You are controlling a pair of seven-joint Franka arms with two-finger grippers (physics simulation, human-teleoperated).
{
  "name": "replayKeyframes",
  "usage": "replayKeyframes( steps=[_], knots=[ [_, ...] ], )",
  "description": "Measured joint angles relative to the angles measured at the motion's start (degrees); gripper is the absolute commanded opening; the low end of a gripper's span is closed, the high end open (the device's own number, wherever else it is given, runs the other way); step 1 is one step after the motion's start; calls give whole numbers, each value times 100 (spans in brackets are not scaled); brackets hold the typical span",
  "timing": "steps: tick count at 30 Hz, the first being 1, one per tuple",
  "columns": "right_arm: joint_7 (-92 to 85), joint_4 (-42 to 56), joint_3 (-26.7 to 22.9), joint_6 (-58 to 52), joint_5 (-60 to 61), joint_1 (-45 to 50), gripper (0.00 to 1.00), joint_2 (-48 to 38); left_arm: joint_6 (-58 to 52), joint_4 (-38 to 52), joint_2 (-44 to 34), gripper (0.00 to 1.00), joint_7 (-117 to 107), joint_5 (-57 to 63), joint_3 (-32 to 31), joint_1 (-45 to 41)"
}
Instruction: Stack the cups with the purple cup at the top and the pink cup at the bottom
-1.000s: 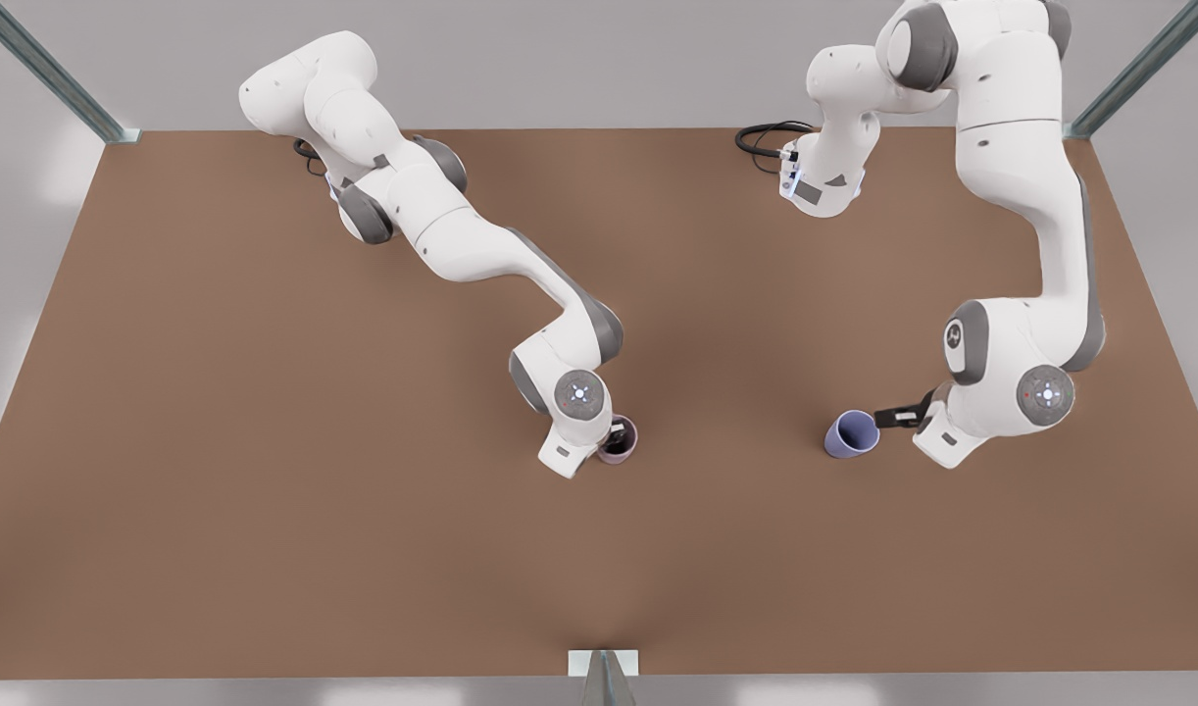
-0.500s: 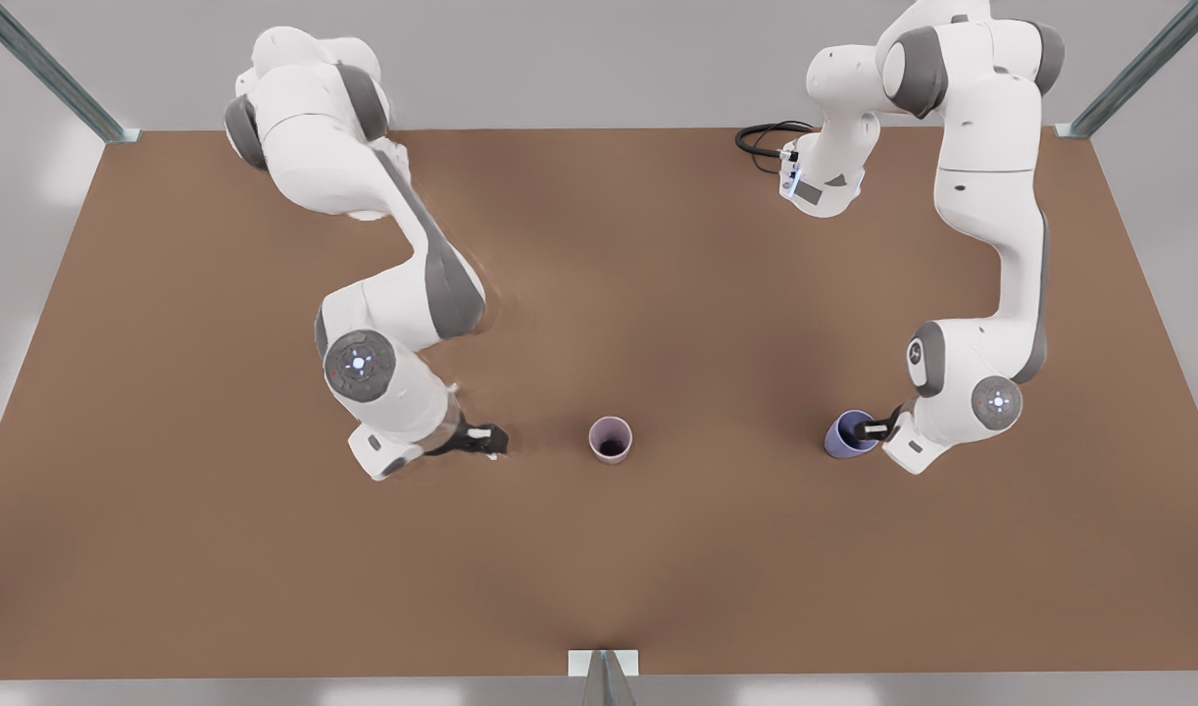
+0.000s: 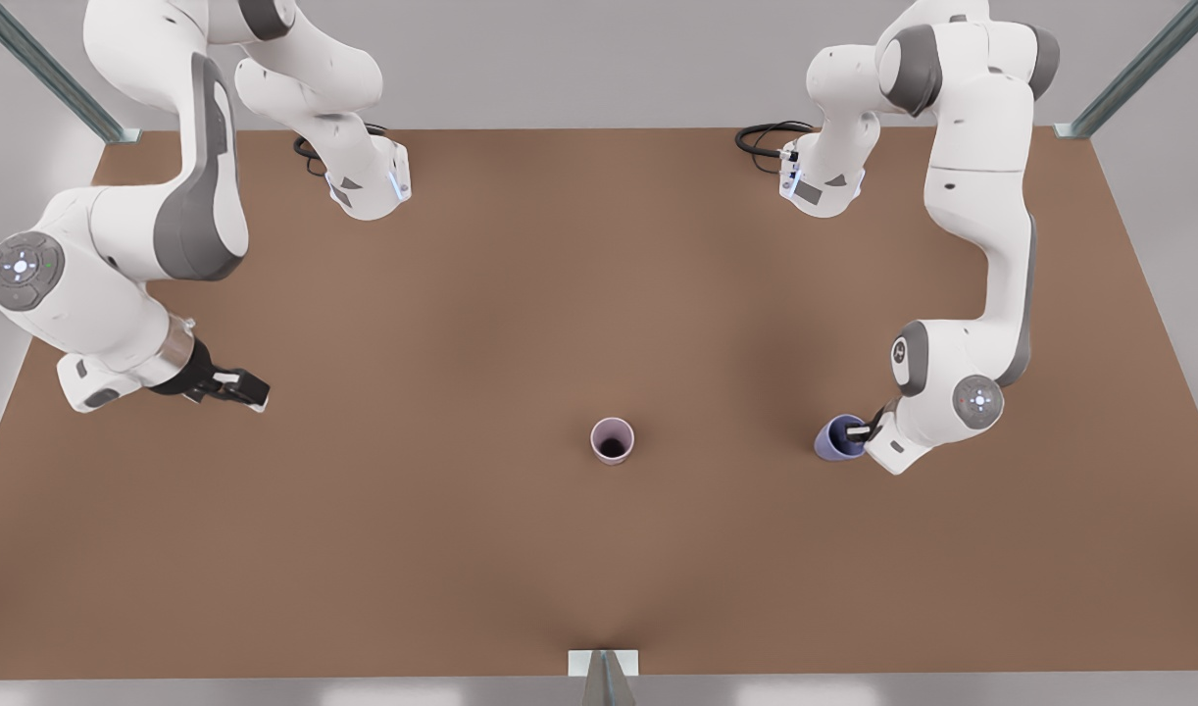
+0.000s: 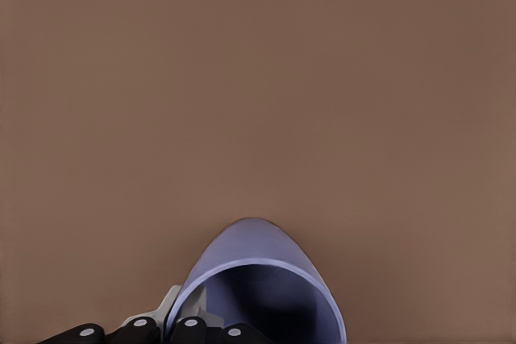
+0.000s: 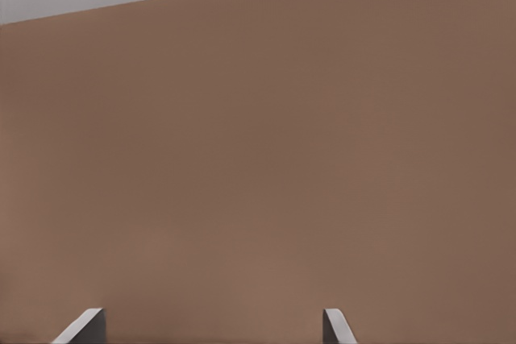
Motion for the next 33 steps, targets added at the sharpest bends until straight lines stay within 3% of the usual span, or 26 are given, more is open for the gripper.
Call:
replayKeyframes(
  steps=[4, 15, 21, 33],
  knots=[
    [-306, -13, -7, 39, -9, -49, 100, 2, -338, 599, -277, 21, -220, 5, 3, -792],
    [-873, -2, -115, -38, 45, -186, 100, -65, -1649, 2610, 335, 21, -1658, 6, -4, -2694],
    [-1061, -76, -114, -65, 41, -177, 100, -92, -1825, 3695, 1051, 21, -2588, -153, -7, -3050],
    [-1292, -74, -121, -93, 52, -203, 100, -90, -1559, 3780, 1451, 21, -3829, -291, -14, -3080]
  ],
)
